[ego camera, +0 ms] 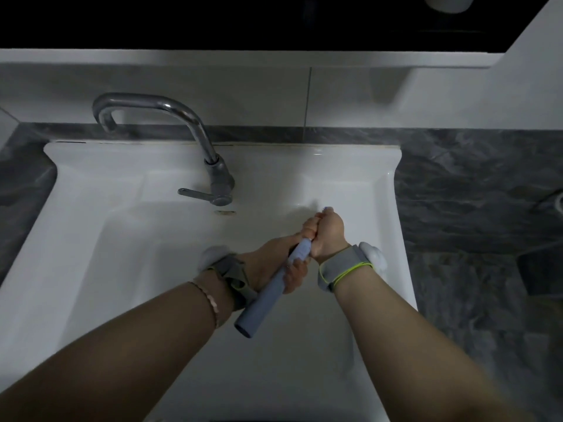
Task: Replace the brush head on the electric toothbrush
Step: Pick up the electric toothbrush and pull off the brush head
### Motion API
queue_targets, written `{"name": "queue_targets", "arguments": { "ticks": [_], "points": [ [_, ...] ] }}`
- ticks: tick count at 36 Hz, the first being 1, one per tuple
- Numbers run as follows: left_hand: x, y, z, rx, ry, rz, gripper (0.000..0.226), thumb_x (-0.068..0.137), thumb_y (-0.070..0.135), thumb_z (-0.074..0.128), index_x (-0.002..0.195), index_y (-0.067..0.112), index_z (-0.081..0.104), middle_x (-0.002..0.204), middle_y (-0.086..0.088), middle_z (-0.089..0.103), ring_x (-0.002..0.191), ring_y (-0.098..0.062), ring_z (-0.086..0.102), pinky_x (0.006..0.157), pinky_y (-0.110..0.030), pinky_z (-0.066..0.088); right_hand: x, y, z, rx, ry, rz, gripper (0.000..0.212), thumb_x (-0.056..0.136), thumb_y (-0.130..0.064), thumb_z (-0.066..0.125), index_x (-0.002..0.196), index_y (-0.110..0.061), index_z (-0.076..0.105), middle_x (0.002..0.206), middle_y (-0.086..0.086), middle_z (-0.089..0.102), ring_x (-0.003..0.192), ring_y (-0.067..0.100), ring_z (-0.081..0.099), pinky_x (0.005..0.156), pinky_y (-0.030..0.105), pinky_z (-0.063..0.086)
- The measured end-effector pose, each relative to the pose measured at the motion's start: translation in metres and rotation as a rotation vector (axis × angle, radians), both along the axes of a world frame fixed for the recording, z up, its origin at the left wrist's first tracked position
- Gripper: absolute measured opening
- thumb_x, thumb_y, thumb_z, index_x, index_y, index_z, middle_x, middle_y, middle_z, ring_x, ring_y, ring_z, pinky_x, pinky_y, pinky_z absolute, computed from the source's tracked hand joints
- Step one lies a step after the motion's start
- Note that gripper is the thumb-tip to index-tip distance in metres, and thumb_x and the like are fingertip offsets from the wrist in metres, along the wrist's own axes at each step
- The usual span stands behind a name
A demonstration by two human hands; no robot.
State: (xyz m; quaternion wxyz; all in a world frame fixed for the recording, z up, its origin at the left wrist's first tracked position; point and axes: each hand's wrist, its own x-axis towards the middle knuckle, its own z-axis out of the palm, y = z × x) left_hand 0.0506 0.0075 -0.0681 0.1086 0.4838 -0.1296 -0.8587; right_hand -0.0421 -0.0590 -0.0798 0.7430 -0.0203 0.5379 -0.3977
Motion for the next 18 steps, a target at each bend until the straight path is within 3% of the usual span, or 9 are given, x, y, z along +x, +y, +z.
{"name": "queue_targets", "arguments": {
  "ticks": [2, 3, 5, 6, 8, 11, 13, 16, 18],
  "points": [
    [-0.011, 0.006, 0.02, -0.4, -0.477, -0.062, 0.047, 0.099, 0.038, 0.029, 0.085, 0.004, 0.058, 0.059, -0.01, 0.048, 0.043, -0.016, 0.048, 0.043, -0.024, 0.039, 0.0, 0.004, 0.0, 0.043, 0.079, -0.024, 0.043, 0.099, -0.018, 0.027, 0.056, -0.014, 0.028, 0.042, 0.003, 0.034, 0.031, 0.014, 0.036, 0.037, 0.014, 0.026],
    [-0.017, 0.008, 0.027, -0.533, -0.711, -0.166, 0.046, 0.1, 0.032, 0.028, 0.111, -0.002, 0.056, 0.072, -0.016, 0.055, 0.056, -0.023, 0.056, 0.052, -0.031, 0.044, -0.002, 0.006, 0.0, 0.067, 0.107, -0.005, 0.04, 0.098, -0.017, 0.029, 0.058, -0.014, 0.03, 0.046, 0.002, 0.036, 0.031, 0.013, 0.037, 0.04, 0.017, 0.027],
    [-0.023, 0.009, 0.018, -0.705, -1.075, -0.384, 0.047, 0.1, 0.018, 0.03, 0.143, -0.002, 0.027, 0.099, -0.023, 0.06, 0.083, -0.033, 0.061, 0.073, -0.04, 0.047, -0.004, 0.009, -0.001, 0.086, 0.103, 0.011, 0.039, 0.096, -0.02, 0.03, 0.058, -0.015, 0.03, 0.031, -0.003, 0.038, 0.019, 0.007, 0.034, 0.034, 0.012, 0.028],
    [-0.025, 0.009, 0.022, -0.625, -0.993, -0.375, 0.044, 0.099, 0.016, 0.035, 0.139, 0.0, 0.033, 0.088, -0.02, 0.062, 0.074, -0.03, 0.062, 0.069, -0.039, 0.047, -0.005, 0.008, -0.002, 0.068, 0.078, -0.017, 0.041, 0.097, -0.02, 0.028, 0.056, -0.016, 0.026, 0.023, -0.006, 0.033, 0.015, 0.006, 0.029, 0.03, 0.007, 0.025],
    [-0.023, 0.008, 0.019, -0.41, -0.577, -0.089, 0.033, 0.097, 0.033, 0.039, 0.09, 0.007, 0.058, 0.045, -0.001, 0.054, 0.036, -0.013, 0.049, 0.045, -0.024, 0.042, -0.008, 0.005, -0.006, 0.022, 0.026, -0.066, 0.045, 0.099, -0.021, 0.024, 0.055, -0.018, 0.02, 0.018, -0.008, 0.025, 0.013, 0.005, 0.023, 0.027, 0.002, 0.019],
    [-0.018, 0.007, 0.026, -0.281, -0.271, 0.115, 0.047, 0.098, 0.043, 0.031, 0.061, 0.016, 0.043, 0.031, 0.009, 0.042, 0.025, -0.004, 0.036, 0.034, -0.008, 0.029, -0.01, 0.005, -0.007, -0.014, 0.019, -0.024, 0.045, 0.099, -0.022, 0.022, 0.054, -0.019, 0.018, 0.02, -0.006, 0.023, 0.013, 0.005, 0.021, 0.03, -0.001, 0.019],
    [-0.014, 0.011, 0.021, -0.327, -0.376, 0.06, 0.048, 0.099, 0.043, 0.028, 0.06, 0.017, 0.042, 0.036, 0.006, 0.043, 0.03, -0.008, 0.038, 0.035, -0.01, 0.03, -0.007, 0.009, -0.009, -0.004, 0.069, -0.026, 0.044, 0.098, -0.016, 0.022, 0.054, -0.017, 0.02, 0.026, 0.002, 0.025, 0.013, 0.005, 0.021, 0.031, -0.001, 0.018],
    [-0.023, 0.018, 0.019, -0.569, -0.857, -0.159, 0.046, 0.1, 0.036, 0.026, 0.063, 0.012, 0.041, 0.064, -0.009, 0.048, 0.05, -0.021, 0.042, 0.047, -0.017, 0.031, -0.007, 0.016, -0.011, 0.056, 0.042, -0.08, 0.045, 0.099, -0.018, 0.023, 0.054, -0.017, 0.021, 0.021, -0.002, 0.024, 0.012, 0.005, 0.021, 0.029, 0.0, 0.017],
    [-0.027, 0.019, 0.012, -0.54, -0.842, -0.12, 0.05, 0.098, 0.042, 0.028, 0.06, 0.011, 0.04, 0.057, -0.009, 0.048, 0.041, -0.017, 0.041, 0.045, -0.017, 0.033, -0.007, 0.017, -0.016, 0.04, 0.028, -0.123, 0.045, 0.1, -0.021, 0.022, 0.055, -0.017, 0.02, 0.018, -0.008, 0.021, 0.011, 0.005, 0.02, 0.027, 0.001, 0.013]
  ]
}}
